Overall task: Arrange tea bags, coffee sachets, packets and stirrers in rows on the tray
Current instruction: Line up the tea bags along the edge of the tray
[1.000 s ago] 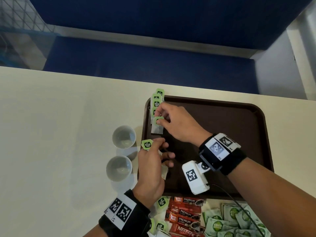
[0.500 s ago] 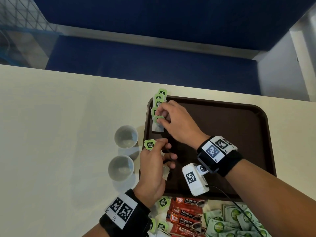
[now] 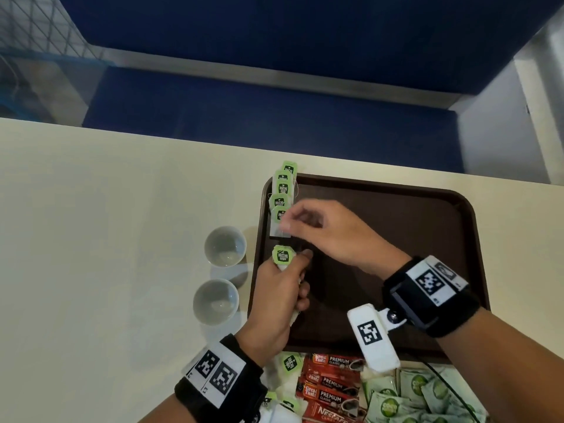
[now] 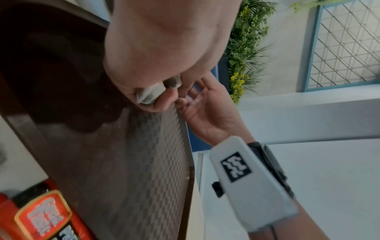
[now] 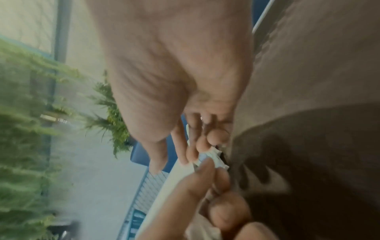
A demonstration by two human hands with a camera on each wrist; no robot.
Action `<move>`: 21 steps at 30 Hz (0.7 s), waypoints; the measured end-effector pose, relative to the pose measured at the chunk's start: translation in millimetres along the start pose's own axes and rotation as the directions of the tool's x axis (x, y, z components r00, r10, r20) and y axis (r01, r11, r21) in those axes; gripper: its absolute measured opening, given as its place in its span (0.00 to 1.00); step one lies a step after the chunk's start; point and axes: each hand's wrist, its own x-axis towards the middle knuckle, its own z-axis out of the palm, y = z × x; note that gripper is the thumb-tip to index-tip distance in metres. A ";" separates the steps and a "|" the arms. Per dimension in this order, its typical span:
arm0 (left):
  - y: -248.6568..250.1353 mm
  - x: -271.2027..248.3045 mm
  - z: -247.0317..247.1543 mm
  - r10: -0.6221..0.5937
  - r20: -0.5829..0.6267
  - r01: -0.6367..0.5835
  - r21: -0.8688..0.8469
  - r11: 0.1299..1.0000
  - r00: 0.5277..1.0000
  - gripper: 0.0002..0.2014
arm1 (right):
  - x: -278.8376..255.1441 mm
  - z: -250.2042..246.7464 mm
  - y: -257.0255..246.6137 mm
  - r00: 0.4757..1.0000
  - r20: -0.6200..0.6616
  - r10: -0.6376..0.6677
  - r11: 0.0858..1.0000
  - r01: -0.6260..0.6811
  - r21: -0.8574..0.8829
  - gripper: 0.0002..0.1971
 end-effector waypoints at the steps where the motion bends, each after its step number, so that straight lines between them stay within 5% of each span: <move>1: 0.5 0.1 -0.4 0.016 0.024 -0.016 0.032 0.999 1.000 0.07 | -4.3 -2.8 -0.8 0.993 0.111 0.043 0.999 -0.044 0.007 0.11; 4: 2.8 -0.7 0.1 0.057 0.069 -0.066 0.131 0.989 0.996 0.09 | -10.7 -9.7 3.9 0.970 0.228 0.083 0.997 -0.079 -0.027 0.07; 14: -3.7 1.9 -4.0 0.285 -0.023 -0.273 0.228 0.935 0.958 0.07 | -14.8 -23.8 23.6 0.997 0.004 0.077 0.990 -0.076 0.117 0.06; 17: -3.9 3.9 -3.8 0.320 -0.064 -0.302 0.207 0.931 0.945 0.07 | -15.6 -19.8 27.4 0.994 -0.003 0.111 0.967 -0.107 0.232 0.11; 21: -1.6 3.0 -3.7 0.333 -0.091 -0.310 0.200 0.929 0.939 0.06 | -14.8 -15.7 29.5 0.995 0.012 0.103 0.981 -0.104 0.165 0.06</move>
